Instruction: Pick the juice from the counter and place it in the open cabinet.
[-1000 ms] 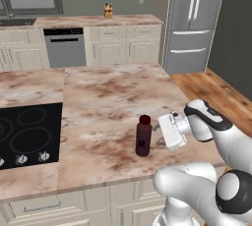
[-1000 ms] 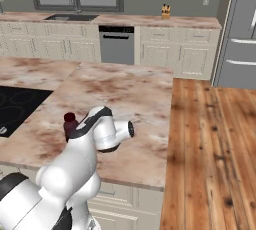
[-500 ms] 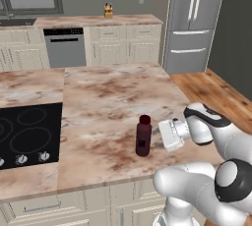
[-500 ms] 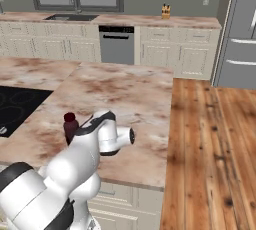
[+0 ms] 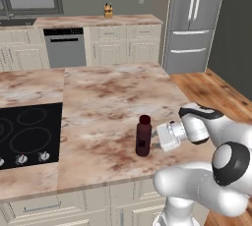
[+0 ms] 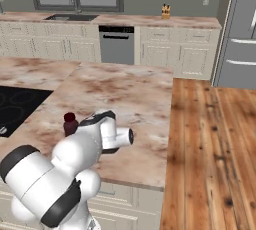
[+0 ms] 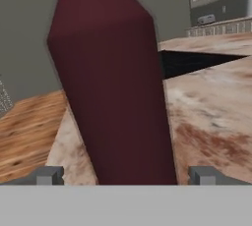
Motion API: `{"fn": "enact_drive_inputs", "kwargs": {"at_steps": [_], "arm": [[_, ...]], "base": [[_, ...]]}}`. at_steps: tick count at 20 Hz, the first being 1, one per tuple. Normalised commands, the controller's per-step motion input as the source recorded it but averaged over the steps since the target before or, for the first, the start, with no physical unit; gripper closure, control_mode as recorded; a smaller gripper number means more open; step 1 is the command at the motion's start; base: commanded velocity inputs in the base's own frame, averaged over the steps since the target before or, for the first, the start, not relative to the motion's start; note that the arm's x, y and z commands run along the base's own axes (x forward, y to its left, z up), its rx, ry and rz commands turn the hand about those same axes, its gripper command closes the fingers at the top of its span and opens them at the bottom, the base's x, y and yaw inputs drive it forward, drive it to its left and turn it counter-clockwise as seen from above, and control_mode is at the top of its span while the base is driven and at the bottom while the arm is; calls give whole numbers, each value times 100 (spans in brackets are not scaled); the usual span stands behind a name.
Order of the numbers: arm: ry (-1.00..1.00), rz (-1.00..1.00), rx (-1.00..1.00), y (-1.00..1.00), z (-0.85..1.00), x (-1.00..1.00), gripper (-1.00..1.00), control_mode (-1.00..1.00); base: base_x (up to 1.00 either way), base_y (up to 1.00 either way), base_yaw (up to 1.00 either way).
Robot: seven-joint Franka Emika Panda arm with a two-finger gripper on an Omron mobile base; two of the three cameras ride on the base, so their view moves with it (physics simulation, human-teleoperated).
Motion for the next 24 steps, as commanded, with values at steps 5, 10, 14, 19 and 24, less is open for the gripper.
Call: {"fn": "enact_drive_inputs", "kwargs": {"at_steps": [5,10,14,19,24], "arm": [[8,0,0,6,-4,12,-100,-100],[2,0,0,15,-6,0,-100,-100],[0,0,0,19,-1,0,-100,-100],[0,0,0,17,0,0,-100,-100],[0,0,0,14,0,0,-100,-100]], "base": [[0,0,0],[0,0,0],[0,0,0],[0,0,0],[0,0,0]]}}
